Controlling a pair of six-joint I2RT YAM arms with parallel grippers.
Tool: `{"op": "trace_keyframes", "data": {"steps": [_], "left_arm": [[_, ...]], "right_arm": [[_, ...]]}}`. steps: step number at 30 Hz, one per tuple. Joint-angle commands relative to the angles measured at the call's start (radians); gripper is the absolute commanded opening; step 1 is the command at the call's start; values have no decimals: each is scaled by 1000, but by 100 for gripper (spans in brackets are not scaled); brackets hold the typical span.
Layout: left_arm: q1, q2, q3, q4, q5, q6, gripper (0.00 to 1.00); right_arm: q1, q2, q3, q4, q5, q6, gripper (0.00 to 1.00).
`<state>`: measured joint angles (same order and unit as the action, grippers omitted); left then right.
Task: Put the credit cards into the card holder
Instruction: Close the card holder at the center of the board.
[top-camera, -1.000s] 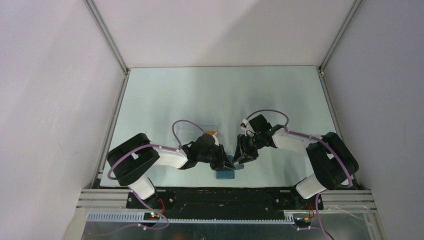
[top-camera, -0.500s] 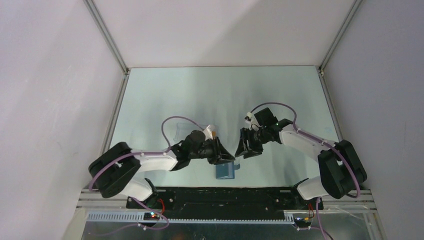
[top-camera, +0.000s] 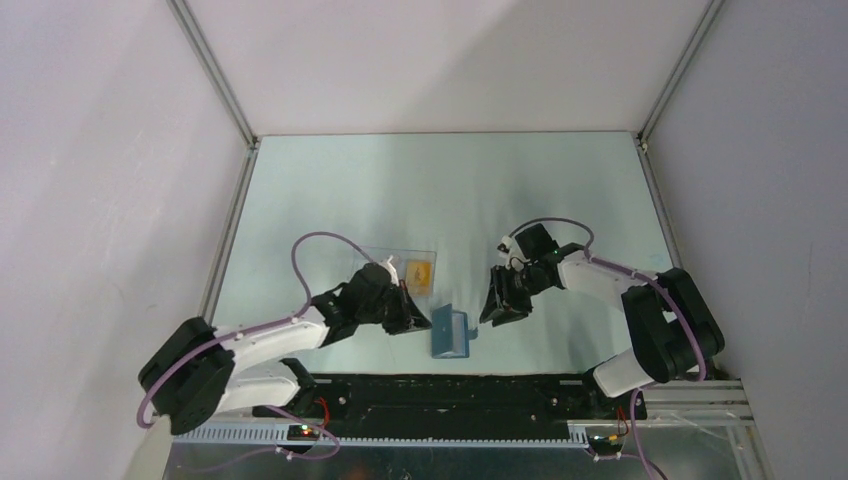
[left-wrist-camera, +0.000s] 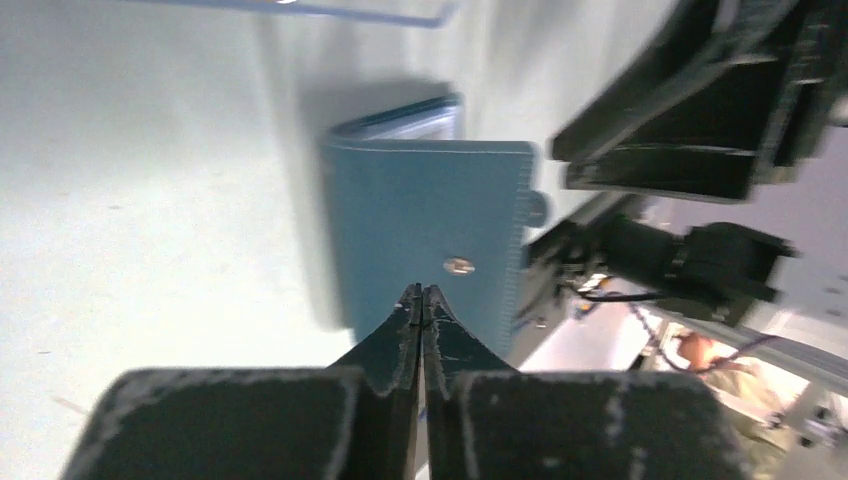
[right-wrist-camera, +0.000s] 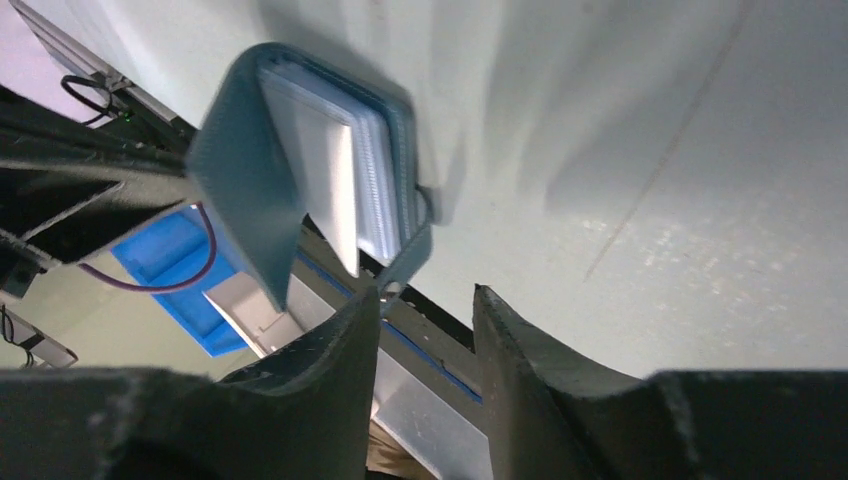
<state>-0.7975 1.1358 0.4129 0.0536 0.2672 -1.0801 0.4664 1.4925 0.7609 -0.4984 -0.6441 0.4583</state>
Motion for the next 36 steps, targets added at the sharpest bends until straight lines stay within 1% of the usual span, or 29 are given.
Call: {"op": "trace_keyframes", "data": {"steps": [1,2,4,5,6,11,13,15,16,19,28,32,36], "left_arm": [[-3,95,64,-160,-22,118,1],[-6,130,74,-160,-16,124,0],[-16,181,107,-157,-12,135,0],[-27,195,129,-154,-11,141,0],[-31,222,149,-146,-7,142,0],[-63,290,205,-120,-3,134,0],[-75,300,213,-117,-4,128,0],[-82,292,212,-116,-7,122,0],[-84,283,210,-116,-10,119,0],[-88,280,206,-115,-14,117,0],[-117,425,238,-119,-10,119,0],[-132,453,275,-164,-37,111,0],[-144,467,283,-173,-43,100,0]], "right_arm": [[-38,10,-42,33,-15,1,41],[-45,11,-46,36,-12,2,40],[-48,20,-54,34,0,1,34],[-48,31,-56,32,7,0,33],[-49,36,-59,30,13,-1,29],[-48,94,-84,49,19,-6,21],[-42,114,-87,62,5,-6,19],[-34,128,-87,69,-1,-5,19],[-31,134,-87,103,-3,-4,19],[-10,153,-88,98,-16,8,19],[37,223,-88,189,-26,51,19],[43,219,-87,211,-41,58,19],[59,201,-81,219,-51,64,18]]}}
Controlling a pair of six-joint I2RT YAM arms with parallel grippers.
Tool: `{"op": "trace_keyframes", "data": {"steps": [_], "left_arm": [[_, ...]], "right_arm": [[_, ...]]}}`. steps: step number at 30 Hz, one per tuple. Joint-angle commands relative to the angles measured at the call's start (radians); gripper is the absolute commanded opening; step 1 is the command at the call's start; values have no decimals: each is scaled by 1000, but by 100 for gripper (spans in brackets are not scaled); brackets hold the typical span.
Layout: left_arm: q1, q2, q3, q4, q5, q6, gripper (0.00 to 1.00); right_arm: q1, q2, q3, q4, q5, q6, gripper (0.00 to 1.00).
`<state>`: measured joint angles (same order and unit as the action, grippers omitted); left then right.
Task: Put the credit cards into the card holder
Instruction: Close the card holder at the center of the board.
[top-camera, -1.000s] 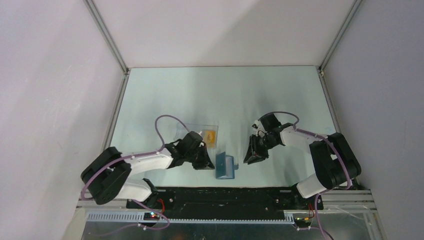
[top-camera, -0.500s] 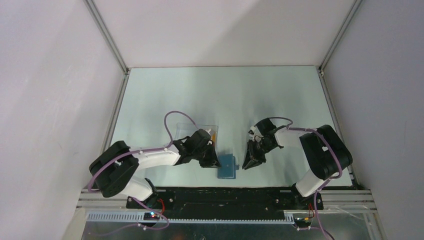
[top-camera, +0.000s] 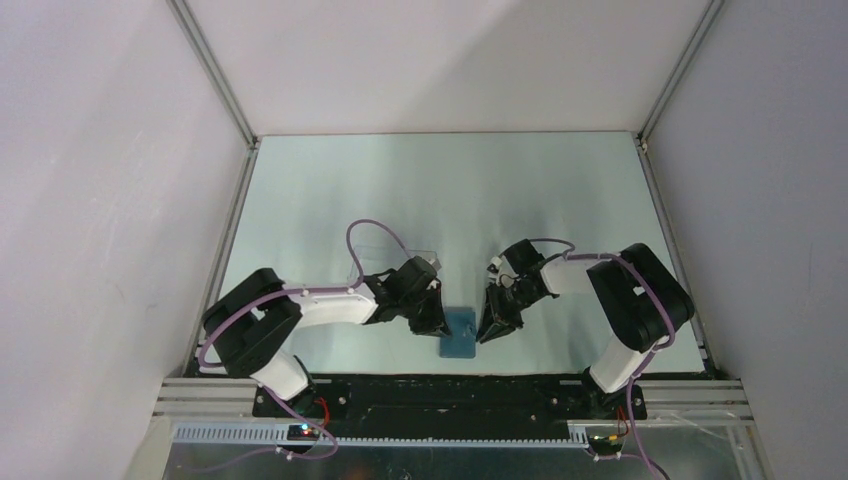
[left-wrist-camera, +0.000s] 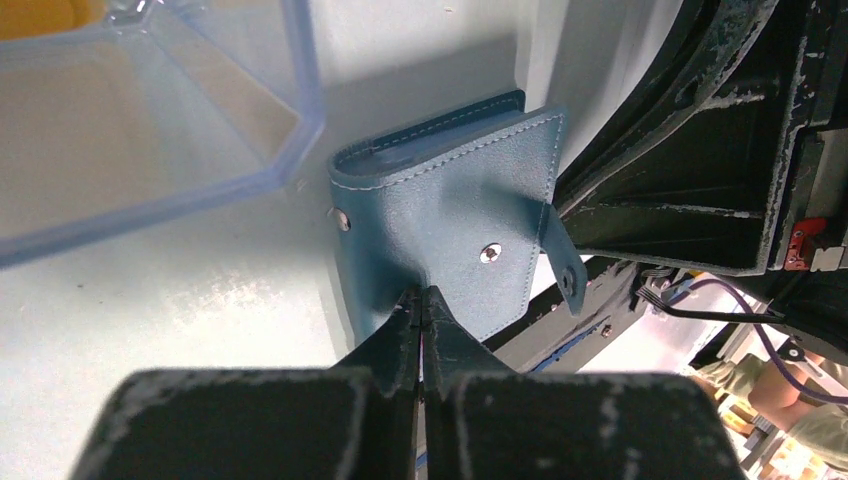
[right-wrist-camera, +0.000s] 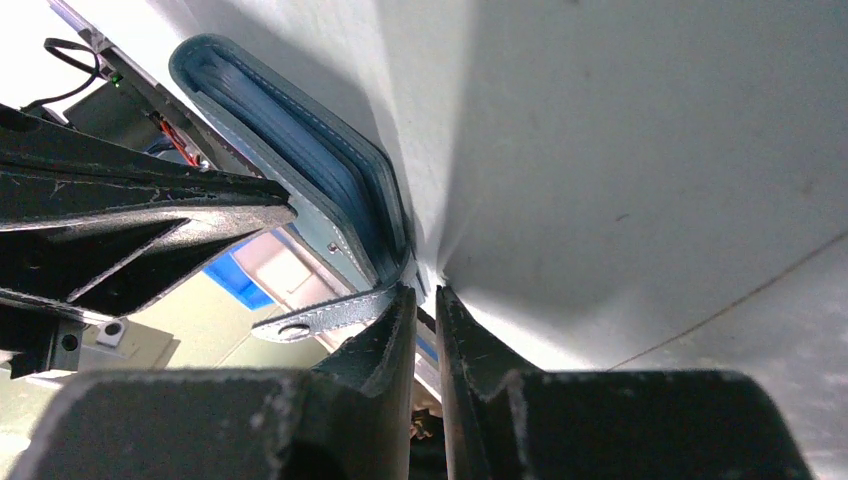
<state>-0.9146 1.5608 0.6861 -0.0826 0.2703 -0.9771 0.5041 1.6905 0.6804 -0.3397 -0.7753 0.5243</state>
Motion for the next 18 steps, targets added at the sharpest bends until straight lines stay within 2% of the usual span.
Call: {"op": "trace_keyframes", "data": {"steps": [1,18], "left_arm": [[-28,43,10,-38,-47,-4,0],[-30,40,17,-46,-40,-4,0]], "right_arm": [[28,2,2,57,82,-1,18],[33,-163,69,-77,132,-29,19]]}}
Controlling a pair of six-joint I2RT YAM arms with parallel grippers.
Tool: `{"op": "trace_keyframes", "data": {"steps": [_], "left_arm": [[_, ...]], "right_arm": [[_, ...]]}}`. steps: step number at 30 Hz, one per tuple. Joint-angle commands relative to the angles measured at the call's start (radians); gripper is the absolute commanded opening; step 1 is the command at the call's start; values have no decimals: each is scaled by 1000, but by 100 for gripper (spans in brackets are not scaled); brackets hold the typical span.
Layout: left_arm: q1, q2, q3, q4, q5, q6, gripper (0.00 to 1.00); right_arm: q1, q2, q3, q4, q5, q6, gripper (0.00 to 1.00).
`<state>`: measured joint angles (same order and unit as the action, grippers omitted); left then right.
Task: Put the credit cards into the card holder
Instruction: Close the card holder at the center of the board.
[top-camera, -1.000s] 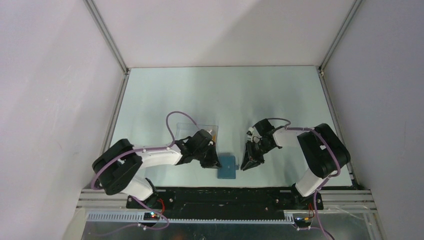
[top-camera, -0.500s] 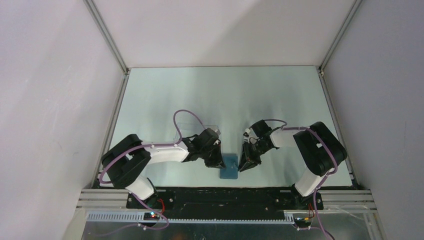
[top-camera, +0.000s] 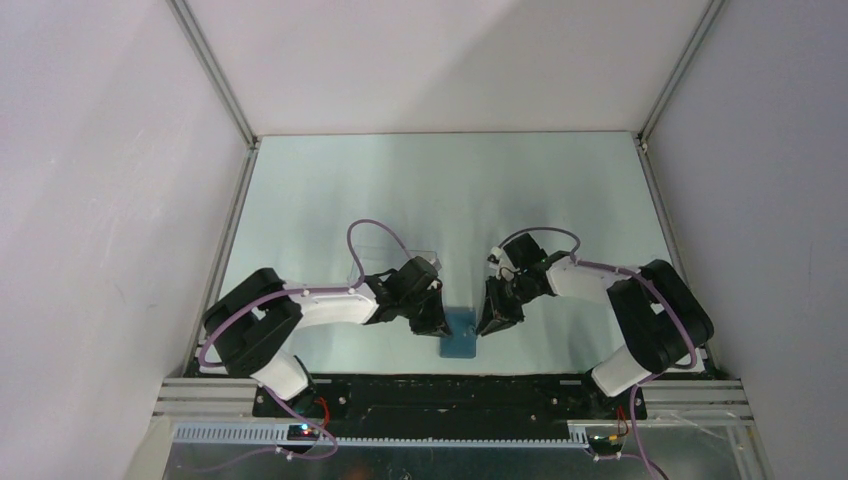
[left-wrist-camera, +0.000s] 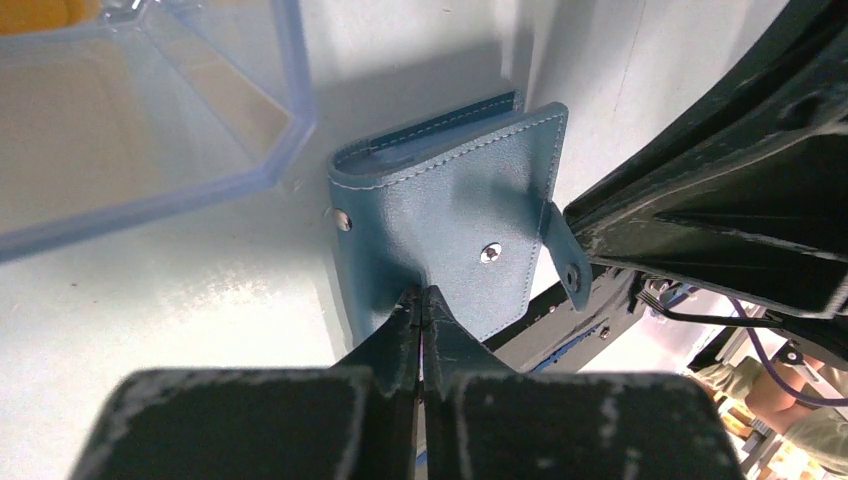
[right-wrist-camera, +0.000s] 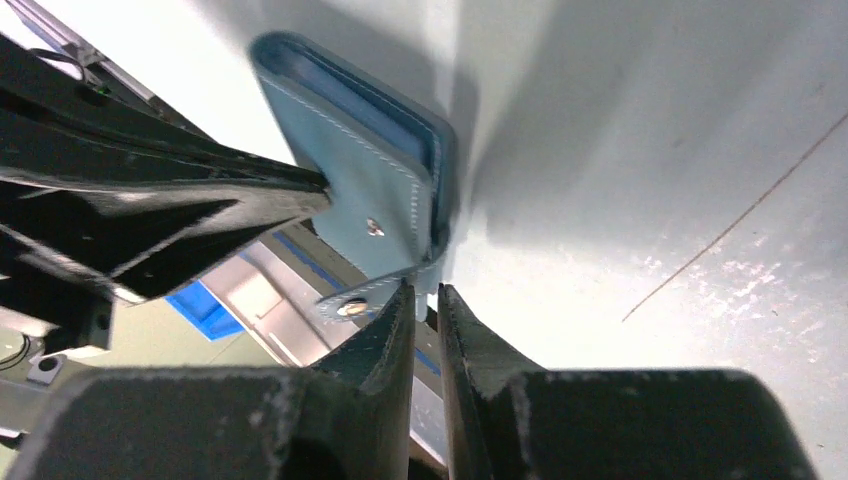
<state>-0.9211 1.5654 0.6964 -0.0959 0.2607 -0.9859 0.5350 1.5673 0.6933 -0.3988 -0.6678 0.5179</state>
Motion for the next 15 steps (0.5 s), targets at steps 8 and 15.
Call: {"op": "trace_keyframes", "data": {"steps": [8,15], "left_arm": [[-24,38,8,-33,-25,4,0],[-21,10,4,-4,-2,-11,6]], "right_arm": [[18,26,90,23,8,-19,19],[41,111,90,64,26,-17,18]]}}
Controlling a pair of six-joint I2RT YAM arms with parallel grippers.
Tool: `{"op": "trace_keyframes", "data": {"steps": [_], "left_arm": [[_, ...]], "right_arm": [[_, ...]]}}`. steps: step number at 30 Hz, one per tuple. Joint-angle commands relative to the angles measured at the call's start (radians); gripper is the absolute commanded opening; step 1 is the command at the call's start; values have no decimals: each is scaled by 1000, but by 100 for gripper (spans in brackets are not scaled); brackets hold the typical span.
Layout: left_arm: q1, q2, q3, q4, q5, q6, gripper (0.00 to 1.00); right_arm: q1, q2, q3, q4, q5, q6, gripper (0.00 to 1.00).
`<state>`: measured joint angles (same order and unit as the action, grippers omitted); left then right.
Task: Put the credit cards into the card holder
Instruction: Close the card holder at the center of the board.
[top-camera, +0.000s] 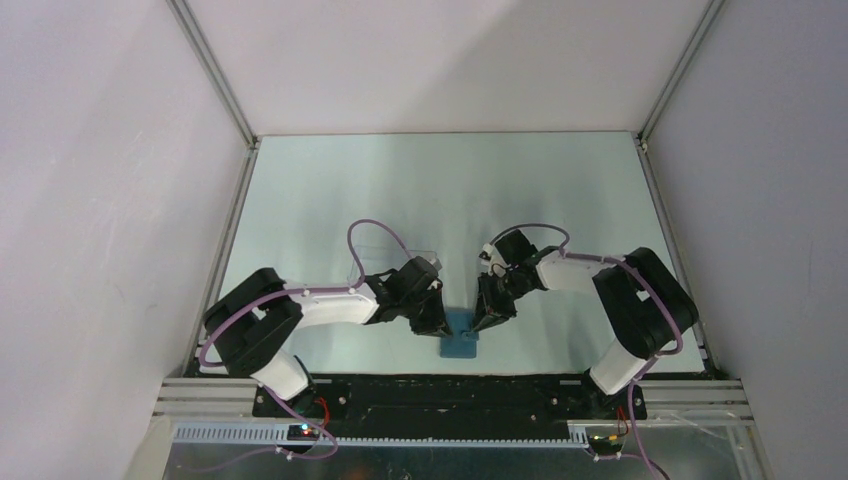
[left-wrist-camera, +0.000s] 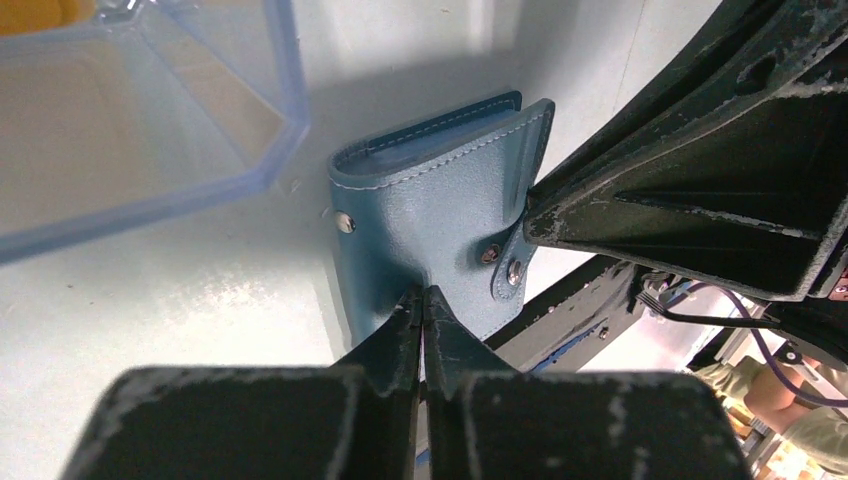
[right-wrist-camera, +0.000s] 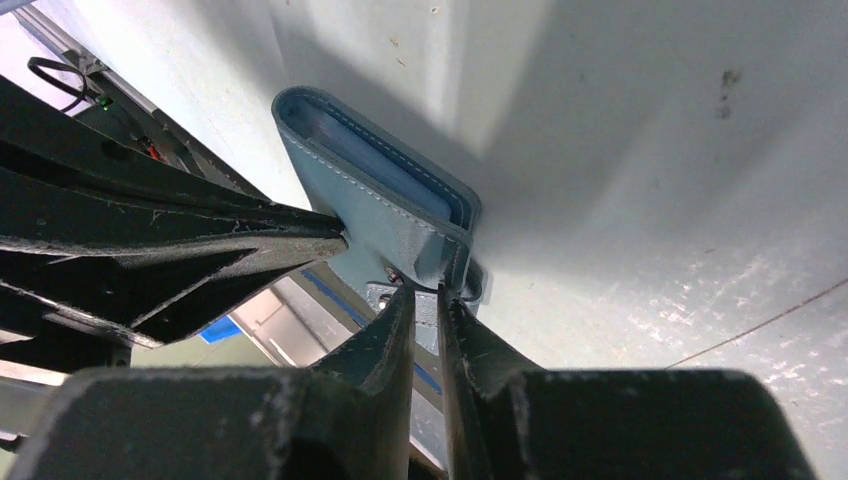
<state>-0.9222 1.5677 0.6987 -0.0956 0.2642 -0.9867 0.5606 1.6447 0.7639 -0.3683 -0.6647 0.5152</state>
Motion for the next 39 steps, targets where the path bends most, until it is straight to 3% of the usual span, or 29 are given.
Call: {"op": "trace_keyframes", "data": {"steps": [1,3,8,14,30,33,39], "left_arm": [[-18,3,-6,34,4,-29,6],[-5,-14,-39,125,34,-67,10],[25,-36,-99,256,92,-105,32],[38,-35,-131,367,146,-149,36],[38,38,-149,424,168,-180,14],[39,34,-149,424,162,-176,2],[38,4,-130,399,137,-155,0]], "right_arm": [[16,42,19,38,22,-11,18],[16,50,20,47,24,-7,18],[15,62,19,57,27,-3,19],[17,66,20,63,23,-1,19],[17,81,21,69,15,-1,19],[17,79,20,68,13,-1,19],[17,57,20,65,1,0,22]]}}
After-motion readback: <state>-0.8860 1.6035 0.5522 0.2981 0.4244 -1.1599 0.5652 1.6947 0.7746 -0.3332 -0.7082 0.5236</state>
